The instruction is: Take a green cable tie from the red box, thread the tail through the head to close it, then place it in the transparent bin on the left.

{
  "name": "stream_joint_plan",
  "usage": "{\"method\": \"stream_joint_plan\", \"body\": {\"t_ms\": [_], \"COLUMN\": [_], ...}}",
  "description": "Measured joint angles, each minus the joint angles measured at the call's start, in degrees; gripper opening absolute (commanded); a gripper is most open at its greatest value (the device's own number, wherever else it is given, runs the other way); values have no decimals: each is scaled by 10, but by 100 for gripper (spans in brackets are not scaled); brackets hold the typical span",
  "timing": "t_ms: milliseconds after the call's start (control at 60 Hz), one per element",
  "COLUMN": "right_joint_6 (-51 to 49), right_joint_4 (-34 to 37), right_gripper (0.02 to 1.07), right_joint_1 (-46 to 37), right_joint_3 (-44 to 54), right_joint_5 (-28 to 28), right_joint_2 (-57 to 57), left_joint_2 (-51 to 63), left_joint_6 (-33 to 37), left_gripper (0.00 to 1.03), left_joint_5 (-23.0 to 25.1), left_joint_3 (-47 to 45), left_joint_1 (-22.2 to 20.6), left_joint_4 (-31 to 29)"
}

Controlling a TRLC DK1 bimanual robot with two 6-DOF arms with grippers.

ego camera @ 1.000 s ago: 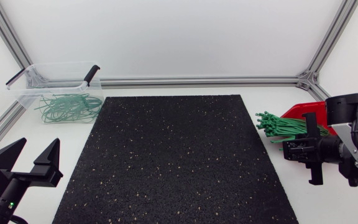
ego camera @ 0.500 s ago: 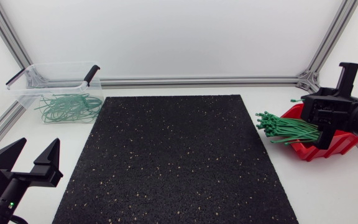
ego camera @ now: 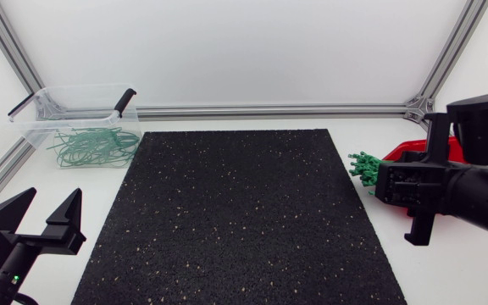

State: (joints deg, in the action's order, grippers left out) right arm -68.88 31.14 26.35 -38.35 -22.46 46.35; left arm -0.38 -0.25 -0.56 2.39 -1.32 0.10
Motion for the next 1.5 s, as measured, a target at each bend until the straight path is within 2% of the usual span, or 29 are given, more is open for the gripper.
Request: {"method": "stream_joint_plan", "body": {"t_ms": [133,217,300,383,483,733,967,1117,1283,1383,1500], "right_joint_6": [121,188,259,300,333,359,416,419,417,417,417], "right_joint_4": [147,204,259,284,313,338,334,333,317,311,301], "right_gripper": [8,8,8,8,8,8,8,8,8,8,8], "right_joint_1": [85,115,133,149,142,30,-42,-61,-66,-66,-66], "right_joint_3": [-42,-73,-104,-130,-178,-273,-275,-275,-258,-250,-246], "right_joint_5": [-2,18,81,140,247,535,695,765,814,839,861], "right_joint_2": [37,75,118,145,180,277,303,340,375,387,392], "left_joint_2": [0,0,0,0,0,0,0,0,3,30,112], "left_joint_6": [0,0,0,0,0,0,0,1,2,-1,-27], "left_gripper": [100,100,100,100,100,100,100,100,100,100,100], "left_joint_5": [0,0,0,0,0,0,0,0,11,65,171], "left_joint_3": [0,0,0,0,0,0,0,0,0,10,45], "left_joint_1": [0,-4,-7,-7,-7,-18,-24,-36,-52,-29,43], "left_joint_4": [0,0,0,0,0,0,0,0,0,-7,-29]}}
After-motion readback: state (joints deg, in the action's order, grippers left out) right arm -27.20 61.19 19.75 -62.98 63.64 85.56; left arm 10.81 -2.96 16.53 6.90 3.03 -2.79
